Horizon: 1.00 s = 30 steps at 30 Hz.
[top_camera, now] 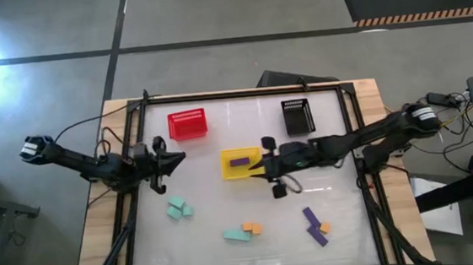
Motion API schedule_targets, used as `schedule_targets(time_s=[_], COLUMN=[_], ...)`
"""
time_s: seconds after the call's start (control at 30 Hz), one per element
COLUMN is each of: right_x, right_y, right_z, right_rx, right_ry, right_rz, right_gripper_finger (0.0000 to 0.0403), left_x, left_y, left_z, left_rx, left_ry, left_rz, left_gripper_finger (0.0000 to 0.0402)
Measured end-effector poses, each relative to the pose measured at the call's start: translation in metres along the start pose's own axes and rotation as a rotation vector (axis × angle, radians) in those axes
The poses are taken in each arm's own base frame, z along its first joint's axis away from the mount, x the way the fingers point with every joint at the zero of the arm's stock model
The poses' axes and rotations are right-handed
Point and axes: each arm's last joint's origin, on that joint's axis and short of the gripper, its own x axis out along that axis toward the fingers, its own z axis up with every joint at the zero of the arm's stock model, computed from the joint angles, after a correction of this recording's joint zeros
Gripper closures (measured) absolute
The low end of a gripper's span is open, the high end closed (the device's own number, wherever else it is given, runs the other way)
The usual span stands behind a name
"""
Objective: Sort & place blocks by color
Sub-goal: Put the light blue block into the red bin
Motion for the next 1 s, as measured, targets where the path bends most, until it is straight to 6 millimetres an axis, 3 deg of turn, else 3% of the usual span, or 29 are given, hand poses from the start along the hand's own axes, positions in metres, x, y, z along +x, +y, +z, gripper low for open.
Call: schedule_targets(time_s=[0.27, 0.4, 0.57, 0.77, 1.0], right_x=[-0.047, -0.06, -0.068, -0.075, -0.081], right_y=[-0.002, -0.002, -0.002, -0.003, -0.005], right_z=[-0.01, -0.015, -0.016, -0.013, -0.01], right_rx=[-0.005, -0.005, -0.033, -0.1, -0.116], right_ry=[-0.118, -0.138, -0.159, -0.183, -0.206], right_rz=[-0.024, -0.028, -0.034, -0.046, -0.055], right_gripper_finger=[0.0355, 0.036, 0.0359, 0.036, 0.036], left_x=[0.023, 0.029, 0.035, 0.039, 0.046], left_y=[-0.019, -0.028, -0.043, -0.056, -0.064], left_z=[-0.009, -0.01, -0.005, -0.018, -0.046], left_rx=[-0.116, -0.197, -0.217, -0.107, -0.065], left_ry=[0.274, 0.565, 0.909, 1.37, 1.557], left_rz=[-0.004, 0.07, 0.153, 0.011, -0.057], left_gripper_finger=[0.0398, 0.0398, 0.0398, 0.0398, 0.0394])
